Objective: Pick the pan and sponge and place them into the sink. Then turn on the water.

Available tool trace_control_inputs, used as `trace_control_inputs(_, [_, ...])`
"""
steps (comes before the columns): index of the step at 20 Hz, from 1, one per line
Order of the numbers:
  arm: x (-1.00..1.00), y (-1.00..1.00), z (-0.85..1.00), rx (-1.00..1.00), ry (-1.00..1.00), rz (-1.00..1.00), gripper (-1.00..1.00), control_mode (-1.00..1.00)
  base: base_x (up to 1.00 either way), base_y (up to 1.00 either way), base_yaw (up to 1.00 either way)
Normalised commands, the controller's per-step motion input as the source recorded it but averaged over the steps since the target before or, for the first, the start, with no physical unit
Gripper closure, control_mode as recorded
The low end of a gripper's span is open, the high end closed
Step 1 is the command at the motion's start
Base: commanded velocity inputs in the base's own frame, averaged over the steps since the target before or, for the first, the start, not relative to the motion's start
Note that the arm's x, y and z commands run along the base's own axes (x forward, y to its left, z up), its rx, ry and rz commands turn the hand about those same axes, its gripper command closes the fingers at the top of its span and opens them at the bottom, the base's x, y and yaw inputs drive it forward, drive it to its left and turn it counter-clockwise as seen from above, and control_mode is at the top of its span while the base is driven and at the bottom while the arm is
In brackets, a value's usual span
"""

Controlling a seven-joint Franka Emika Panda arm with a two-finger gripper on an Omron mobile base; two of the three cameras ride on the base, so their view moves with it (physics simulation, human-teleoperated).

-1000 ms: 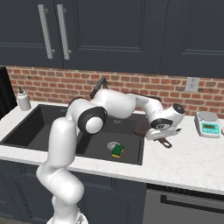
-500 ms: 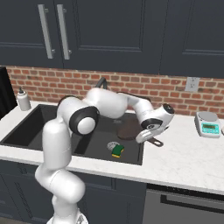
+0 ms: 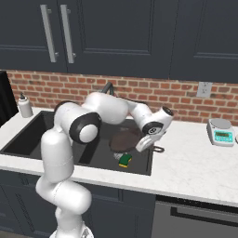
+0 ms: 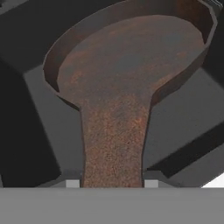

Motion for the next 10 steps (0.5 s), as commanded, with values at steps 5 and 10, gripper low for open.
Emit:
trace_control_inputs(5, [0.00, 0.34, -0.06, 0.00, 0.12, 0.10, 1.00, -1.00, 0.00, 0.00, 0.00])
trace_control_inputs(10, [0.00, 0.29, -0.17, 0.00, 0.10, 0.03, 1.00, -1.00, 0.00, 0.00, 0.00])
